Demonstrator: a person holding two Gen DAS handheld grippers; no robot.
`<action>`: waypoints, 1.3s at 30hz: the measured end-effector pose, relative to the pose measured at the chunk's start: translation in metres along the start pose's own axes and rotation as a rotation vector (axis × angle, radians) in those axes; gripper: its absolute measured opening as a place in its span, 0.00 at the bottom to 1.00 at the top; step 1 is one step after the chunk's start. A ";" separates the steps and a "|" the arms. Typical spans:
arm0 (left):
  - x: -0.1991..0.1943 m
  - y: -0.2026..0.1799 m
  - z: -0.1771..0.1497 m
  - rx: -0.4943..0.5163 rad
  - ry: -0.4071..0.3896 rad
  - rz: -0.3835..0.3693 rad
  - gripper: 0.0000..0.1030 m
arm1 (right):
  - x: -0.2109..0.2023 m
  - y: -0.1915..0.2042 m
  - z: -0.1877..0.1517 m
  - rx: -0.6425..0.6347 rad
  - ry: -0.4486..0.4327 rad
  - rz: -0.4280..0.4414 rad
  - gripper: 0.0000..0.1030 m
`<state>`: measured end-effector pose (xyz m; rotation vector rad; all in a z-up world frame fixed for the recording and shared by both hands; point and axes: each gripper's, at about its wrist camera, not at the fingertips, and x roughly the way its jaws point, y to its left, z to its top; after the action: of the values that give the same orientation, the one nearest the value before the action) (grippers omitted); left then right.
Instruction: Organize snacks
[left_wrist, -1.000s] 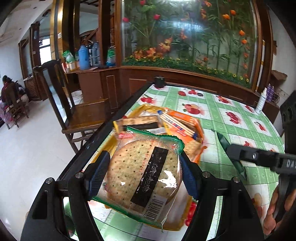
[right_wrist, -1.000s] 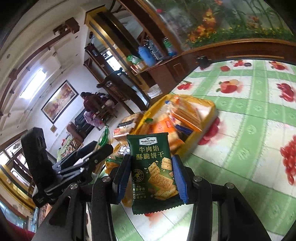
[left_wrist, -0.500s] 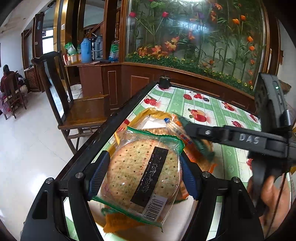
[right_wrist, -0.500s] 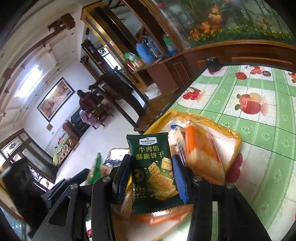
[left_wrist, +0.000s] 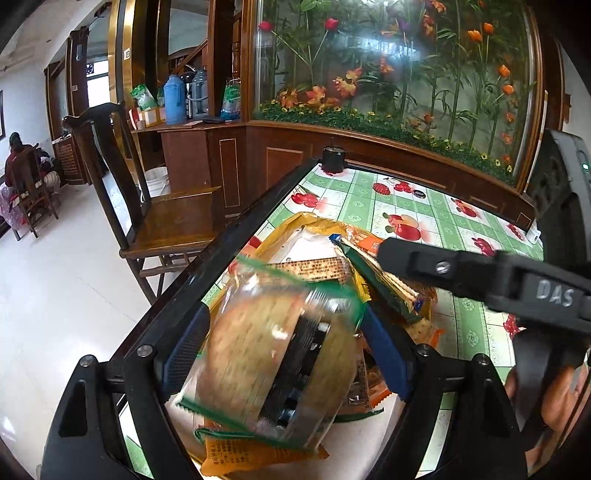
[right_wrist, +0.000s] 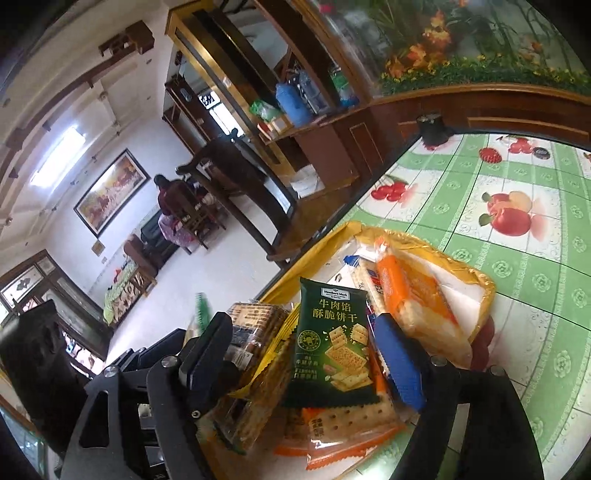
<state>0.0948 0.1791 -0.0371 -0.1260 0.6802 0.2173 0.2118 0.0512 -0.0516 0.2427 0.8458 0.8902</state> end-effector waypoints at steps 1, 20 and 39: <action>-0.001 0.000 -0.001 -0.003 0.001 0.000 0.82 | -0.003 -0.001 -0.001 0.004 -0.006 0.008 0.79; -0.055 -0.004 -0.011 0.053 -0.071 0.060 0.82 | -0.043 -0.005 -0.025 0.073 -0.083 0.037 0.97; -0.140 0.003 -0.031 0.086 -0.253 0.054 0.83 | -0.123 0.048 -0.082 -0.119 -0.169 -0.033 1.00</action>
<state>-0.0307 0.1541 0.0278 0.0023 0.4406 0.2504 0.0813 -0.0254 -0.0142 0.1968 0.6366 0.8733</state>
